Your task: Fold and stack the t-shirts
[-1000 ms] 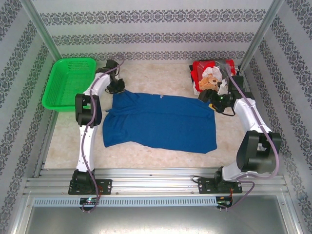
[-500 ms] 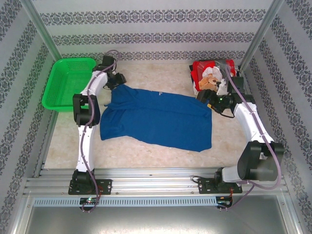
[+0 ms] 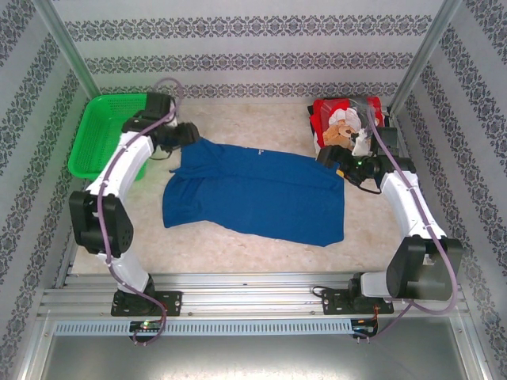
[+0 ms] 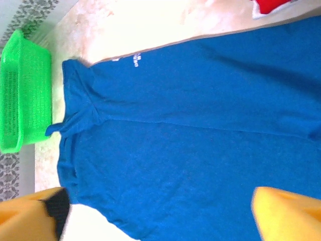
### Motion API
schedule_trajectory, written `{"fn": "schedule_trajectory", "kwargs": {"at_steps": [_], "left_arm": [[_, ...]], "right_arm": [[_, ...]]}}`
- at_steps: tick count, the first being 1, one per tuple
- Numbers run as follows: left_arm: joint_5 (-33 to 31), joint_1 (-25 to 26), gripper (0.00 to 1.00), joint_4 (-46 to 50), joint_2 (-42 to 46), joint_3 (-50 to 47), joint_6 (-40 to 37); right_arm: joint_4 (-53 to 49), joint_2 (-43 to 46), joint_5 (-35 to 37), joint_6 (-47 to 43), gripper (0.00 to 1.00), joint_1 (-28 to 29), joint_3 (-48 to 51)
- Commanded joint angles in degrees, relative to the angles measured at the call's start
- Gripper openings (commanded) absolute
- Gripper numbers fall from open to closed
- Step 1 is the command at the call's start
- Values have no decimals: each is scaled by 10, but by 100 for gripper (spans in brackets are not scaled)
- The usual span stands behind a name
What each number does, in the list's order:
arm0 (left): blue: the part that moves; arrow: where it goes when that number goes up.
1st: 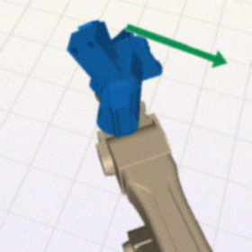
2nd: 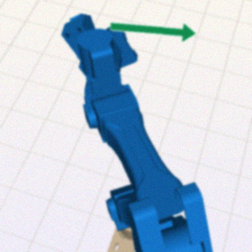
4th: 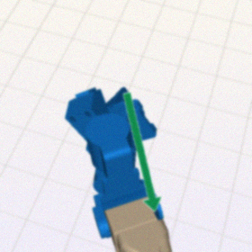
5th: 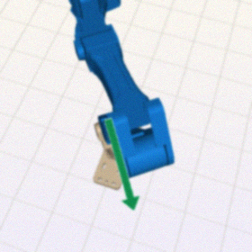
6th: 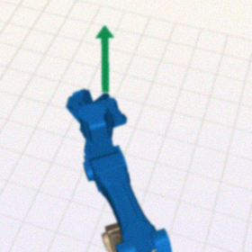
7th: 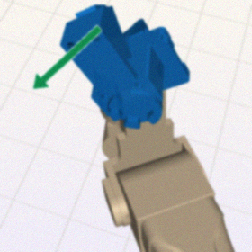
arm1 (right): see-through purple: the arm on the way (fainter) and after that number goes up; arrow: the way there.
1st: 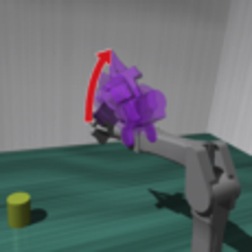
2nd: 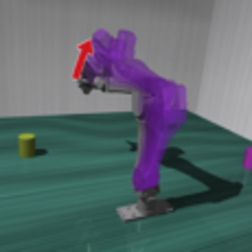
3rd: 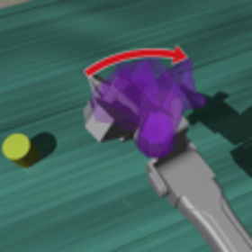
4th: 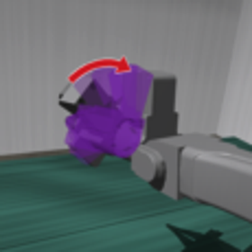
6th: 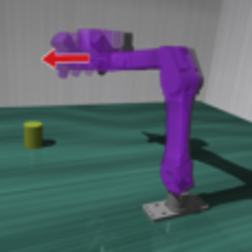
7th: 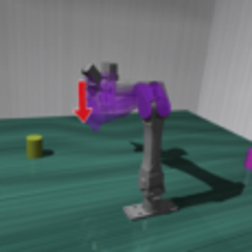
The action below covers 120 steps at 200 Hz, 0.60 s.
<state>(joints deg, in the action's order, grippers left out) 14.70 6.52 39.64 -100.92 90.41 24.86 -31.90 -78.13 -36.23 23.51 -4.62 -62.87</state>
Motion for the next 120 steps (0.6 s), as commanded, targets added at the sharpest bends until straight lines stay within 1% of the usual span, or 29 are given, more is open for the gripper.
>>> {"fn": "schedule_trajectory", "kwargs": {"at_steps": [1,8,15,36,50,64,73,97,120], "left_arm": [[6,16,59,-22,-48,-26,-44],[16,23,59,-17,-65,-16,-46],[13,34,58,-10,-83,-4,-53],[-29,67,57,38,-119,21,-66],[-47,79,57,30,-118,1,-65],[-75,94,54,37,-119,-6,-76],[-98,104,53,47,-121,-4,-87],[-131,126,53,55,-130,0,-112],[-176,140,48,77,-157,19,-137]], "right_arm": [[19,11,-30,-13,98,11,8],[17,10,-32,-14,98,14,9],[16,10,-32,-14,98,16,9],[13,18,-32,-14,98,24,13],[11,27,-32,-15,98,29,18],[2,31,-29,-19,98,30,23],[-3,33,-29,-21,98,30,25],[5,39,-30,-15,98,30,35],[8,36,-31,-10,98,30,37]]}}
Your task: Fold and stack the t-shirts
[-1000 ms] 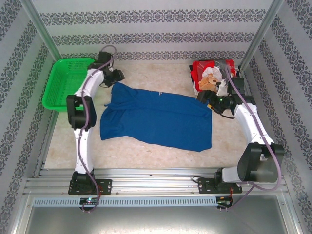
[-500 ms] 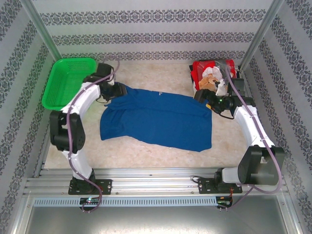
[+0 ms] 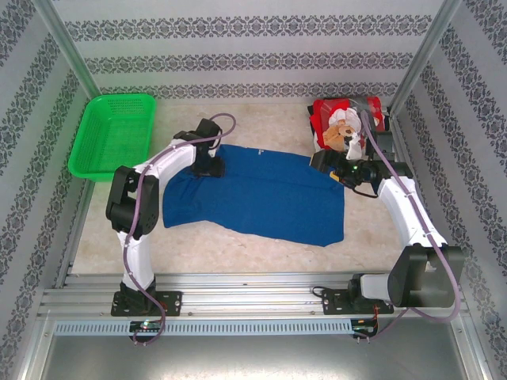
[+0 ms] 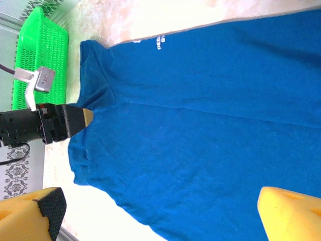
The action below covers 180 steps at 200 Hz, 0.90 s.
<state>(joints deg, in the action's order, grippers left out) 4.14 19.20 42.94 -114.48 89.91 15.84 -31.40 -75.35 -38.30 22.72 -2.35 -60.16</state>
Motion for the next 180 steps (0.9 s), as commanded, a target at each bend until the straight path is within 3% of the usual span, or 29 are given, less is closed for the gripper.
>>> {"fn": "schedule_trajectory", "kwargs": {"at_steps": [1,104,180], "left_arm": [[-73,13,48,44,-23,24,-47],[-173,21,44,21,-85,62,-112],[-185,18,43,-6,-116,97,-129]], "right_arm": [[3,8,-10,-3,98,7,10],[10,0,-12,8,98,7,11],[9,-2,-17,7,98,7,14]]}}
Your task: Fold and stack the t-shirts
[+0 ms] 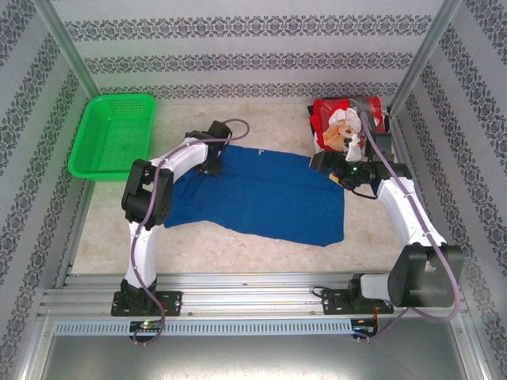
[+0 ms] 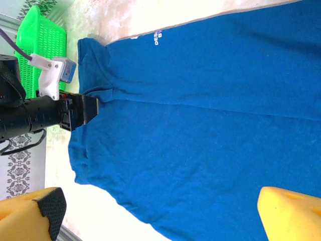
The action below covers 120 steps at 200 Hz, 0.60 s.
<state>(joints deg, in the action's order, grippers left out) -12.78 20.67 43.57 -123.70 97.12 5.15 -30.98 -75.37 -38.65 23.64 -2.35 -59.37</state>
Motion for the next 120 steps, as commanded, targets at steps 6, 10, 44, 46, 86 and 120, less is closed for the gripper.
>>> {"fn": "schedule_trajectory", "kwargs": {"at_steps": [6,10,44,46,86,120], "left_arm": [[-15,3,43,-10,-29,32,-24],[-15,3,43,-7,-35,38,-26],[-17,-4,32,1,-62,67,-40],[-17,-5,31,2,-62,68,-41],[-4,-9,18,20,-74,113,-59],[14,-14,18,40,-87,153,-73]], "right_arm": [[6,-3,-15,-2,98,7,7],[5,-4,-14,-1,98,7,7],[5,-5,-16,-1,98,7,8],[5,-6,-17,-1,98,7,8],[5,-4,-17,-1,98,6,10],[7,-6,-22,2,98,7,10]]}}
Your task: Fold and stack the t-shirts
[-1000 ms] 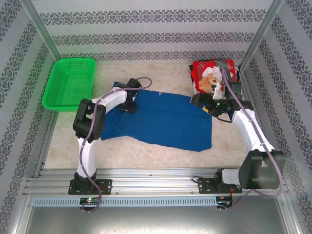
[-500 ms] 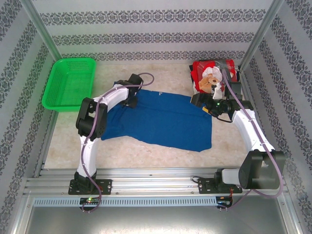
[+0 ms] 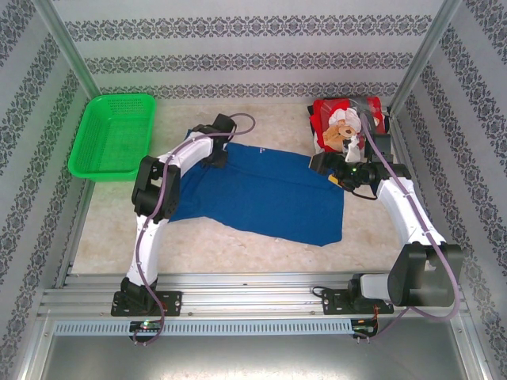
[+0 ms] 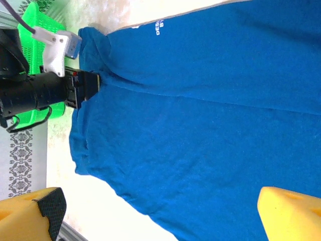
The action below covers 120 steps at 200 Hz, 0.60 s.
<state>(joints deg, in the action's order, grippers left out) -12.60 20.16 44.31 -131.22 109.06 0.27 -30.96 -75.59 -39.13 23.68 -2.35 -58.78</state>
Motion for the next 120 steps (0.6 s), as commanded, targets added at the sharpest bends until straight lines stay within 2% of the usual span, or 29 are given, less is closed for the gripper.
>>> {"fn": "schedule_trajectory", "kwargs": {"at_steps": [1,63,120], "left_arm": [[12,-9,18,33,-12,34,-25],[36,-21,24,58,-40,83,-49],[22,-36,35,80,-79,170,-65]], "right_arm": [[6,-4,-17,1,98,7,4],[4,-9,-21,-1,98,7,8],[-1,-18,-24,-3,98,8,9]]}}
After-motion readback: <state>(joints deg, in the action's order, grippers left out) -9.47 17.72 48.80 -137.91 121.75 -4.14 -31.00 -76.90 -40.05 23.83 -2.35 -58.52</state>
